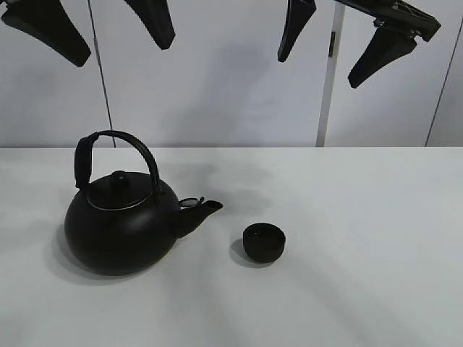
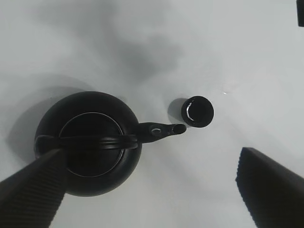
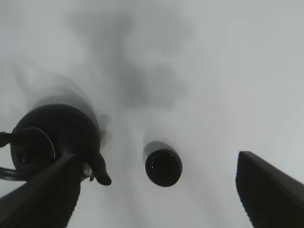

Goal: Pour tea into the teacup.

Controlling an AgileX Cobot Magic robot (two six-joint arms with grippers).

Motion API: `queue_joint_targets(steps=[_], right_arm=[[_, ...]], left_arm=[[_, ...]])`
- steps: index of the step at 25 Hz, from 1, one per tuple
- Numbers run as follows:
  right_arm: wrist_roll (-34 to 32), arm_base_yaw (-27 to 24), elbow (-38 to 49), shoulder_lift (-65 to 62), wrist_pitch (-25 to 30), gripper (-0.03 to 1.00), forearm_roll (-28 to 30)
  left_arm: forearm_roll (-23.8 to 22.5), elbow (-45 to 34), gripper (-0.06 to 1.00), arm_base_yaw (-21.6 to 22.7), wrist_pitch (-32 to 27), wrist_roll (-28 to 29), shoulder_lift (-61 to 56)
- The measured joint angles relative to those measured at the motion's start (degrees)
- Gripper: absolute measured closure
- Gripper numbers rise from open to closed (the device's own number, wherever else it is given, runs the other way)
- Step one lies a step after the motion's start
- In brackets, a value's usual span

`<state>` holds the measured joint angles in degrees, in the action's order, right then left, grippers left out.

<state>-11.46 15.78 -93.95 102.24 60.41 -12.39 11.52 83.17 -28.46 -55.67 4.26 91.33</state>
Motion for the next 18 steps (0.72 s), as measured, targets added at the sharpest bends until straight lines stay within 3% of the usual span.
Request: queue_joint_targets(steps=[5,18], right_arm=[[1.28,0.00,0.00,0.00,3.42,0.36,-1.45],[1.49,0.00,0.00,0.00,4.44,0.36,-1.56]], left_arm=[[0.72,0.26,0.25,1.13,-0.56,-0.05,1.19],[2.39,0.26,0.25,2.50,0.96,-0.53,3.67]])
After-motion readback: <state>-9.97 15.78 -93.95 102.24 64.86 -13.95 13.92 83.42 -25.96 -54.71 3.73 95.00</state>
